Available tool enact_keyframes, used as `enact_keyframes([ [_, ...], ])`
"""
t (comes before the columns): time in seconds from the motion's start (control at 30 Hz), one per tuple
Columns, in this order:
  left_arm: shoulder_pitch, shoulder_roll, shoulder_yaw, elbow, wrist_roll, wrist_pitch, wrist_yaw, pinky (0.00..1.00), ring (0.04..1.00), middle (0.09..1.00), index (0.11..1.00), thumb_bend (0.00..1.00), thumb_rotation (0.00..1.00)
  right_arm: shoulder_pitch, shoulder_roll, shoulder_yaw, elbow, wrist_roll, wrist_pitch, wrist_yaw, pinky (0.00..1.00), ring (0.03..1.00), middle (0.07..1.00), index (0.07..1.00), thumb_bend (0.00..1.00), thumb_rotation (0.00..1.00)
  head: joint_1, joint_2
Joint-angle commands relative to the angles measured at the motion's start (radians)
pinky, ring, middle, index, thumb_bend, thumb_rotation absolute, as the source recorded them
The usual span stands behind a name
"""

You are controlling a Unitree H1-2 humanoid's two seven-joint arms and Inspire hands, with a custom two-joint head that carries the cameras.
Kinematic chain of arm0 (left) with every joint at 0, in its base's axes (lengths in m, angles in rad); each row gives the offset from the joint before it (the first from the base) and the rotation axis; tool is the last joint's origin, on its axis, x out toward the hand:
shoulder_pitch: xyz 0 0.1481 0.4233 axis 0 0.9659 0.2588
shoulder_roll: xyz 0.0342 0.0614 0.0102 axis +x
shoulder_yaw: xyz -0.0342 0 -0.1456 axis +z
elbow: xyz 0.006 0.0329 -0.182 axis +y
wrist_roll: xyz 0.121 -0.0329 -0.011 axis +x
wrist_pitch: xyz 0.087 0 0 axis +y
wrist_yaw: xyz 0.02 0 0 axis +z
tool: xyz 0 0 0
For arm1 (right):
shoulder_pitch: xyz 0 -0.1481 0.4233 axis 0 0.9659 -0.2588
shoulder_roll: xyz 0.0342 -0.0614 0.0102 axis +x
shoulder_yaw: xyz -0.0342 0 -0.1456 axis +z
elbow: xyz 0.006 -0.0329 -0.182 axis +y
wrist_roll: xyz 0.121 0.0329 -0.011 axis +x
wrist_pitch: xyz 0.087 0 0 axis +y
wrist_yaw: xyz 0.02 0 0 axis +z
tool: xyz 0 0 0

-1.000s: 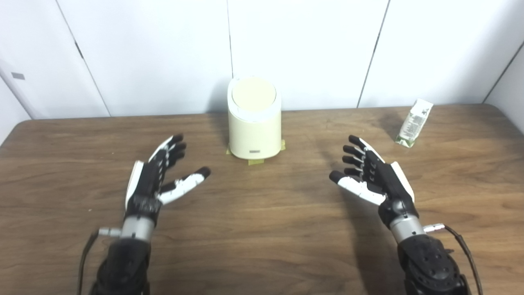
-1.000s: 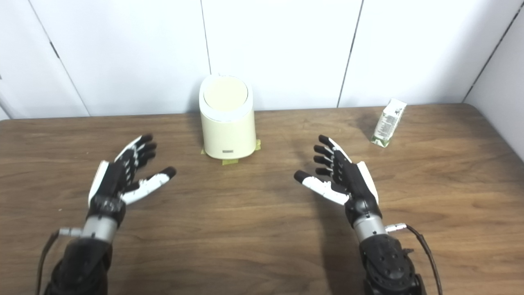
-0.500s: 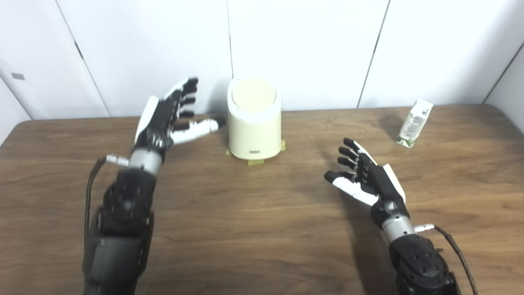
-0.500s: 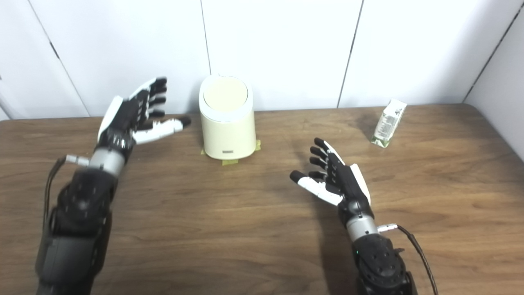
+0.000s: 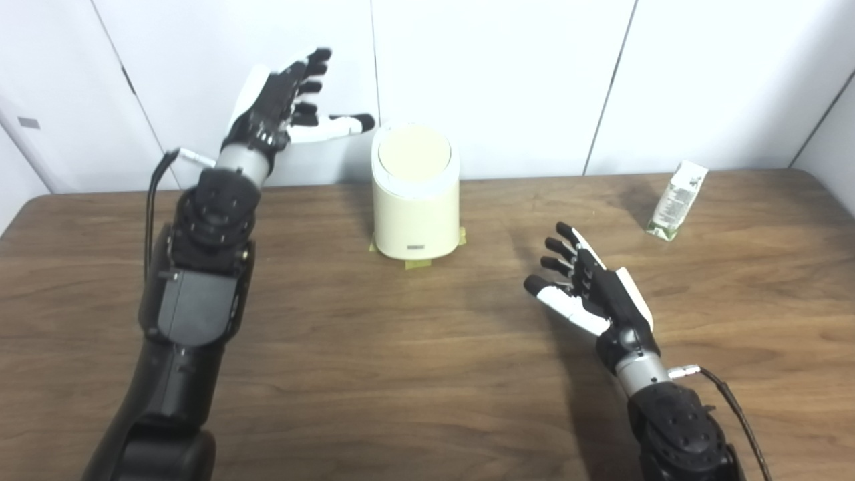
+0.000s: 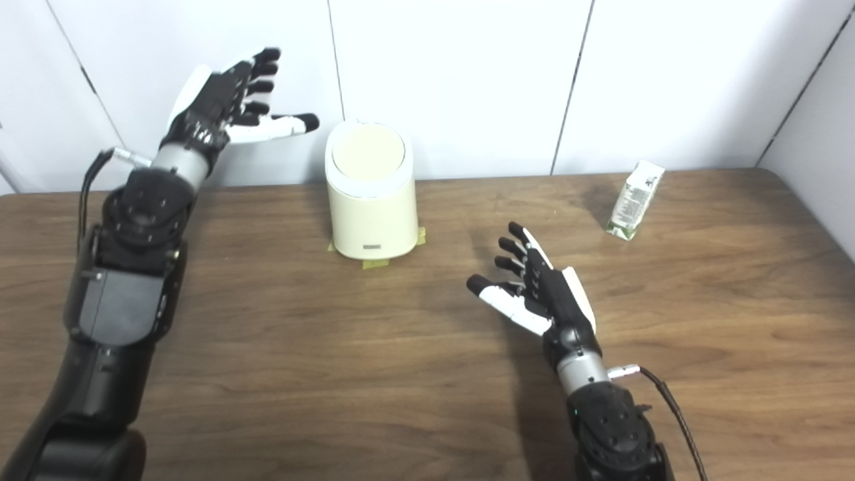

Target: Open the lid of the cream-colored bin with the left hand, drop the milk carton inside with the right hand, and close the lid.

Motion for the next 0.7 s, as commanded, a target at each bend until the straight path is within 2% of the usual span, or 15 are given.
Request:
enact_keyframes([
  [0.0, -0.108, 0.024, -0.022, 0.025, 0.047, -0.005, -0.038, 0.79, 0.897, 0.925, 0.925, 0.83, 0.19, -0.030, 0.000, -0.001, -0.034, -0.001, -0.013, -0.001, 0.68, 0.855, 0.908, 0.963, 0.66, 0.50, 0.001, -0.001],
  [0.07, -0.153, 0.033, -0.053, 0.070, 0.081, -0.005, -0.072, 0.77, 0.887, 0.925, 0.936, 0.83, 0.20, -0.031, 0.002, -0.001, -0.035, 0.001, -0.012, -0.001, 0.68, 0.855, 0.907, 0.962, 0.66, 0.49, 0.000, -0.001],
  [0.17, -0.207, 0.036, -0.087, 0.120, 0.123, -0.005, -0.125, 0.75, 0.878, 0.927, 0.938, 0.84, 0.15, -0.032, 0.003, 0.000, -0.035, 0.000, -0.006, -0.001, 0.68, 0.854, 0.906, 0.961, 0.66, 0.49, -0.002, 0.000],
  [0.33, -0.292, 0.043, -0.153, 0.205, 0.191, -0.006, -0.210, 0.78, 0.919, 0.962, 0.943, 0.87, 0.10, -0.031, 0.002, 0.005, -0.040, -0.002, 0.000, 0.002, 0.68, 0.848, 0.902, 0.961, 0.66, 0.48, -0.004, 0.000],
  [0.47, -0.340, 0.043, -0.223, 0.253, 0.250, -0.006, -0.231, 0.77, 0.916, 0.962, 0.935, 0.90, 0.12, -0.031, 0.004, 0.006, -0.044, -0.003, 0.004, 0.000, 0.68, 0.848, 0.903, 0.962, 0.66, 0.47, -0.006, 0.002],
  [0.6, -0.363, 0.034, -0.273, 0.283, 0.278, -0.007, -0.238, 0.82, 0.981, 0.997, 0.964, 0.91, 0.11, -0.034, 0.006, 0.009, -0.048, -0.004, 0.007, -0.001, 0.68, 0.848, 0.903, 0.962, 0.66, 0.47, -0.006, 0.003],
  [0.67, -0.368, 0.035, -0.293, 0.294, 0.282, -0.012, -0.242, 0.78, 0.967, 1.000, 0.965, 0.90, 0.12, -0.034, 0.007, 0.012, -0.050, -0.009, 0.005, -0.002, 0.68, 0.848, 0.903, 0.963, 0.65, 0.47, -0.001, 0.004],
])
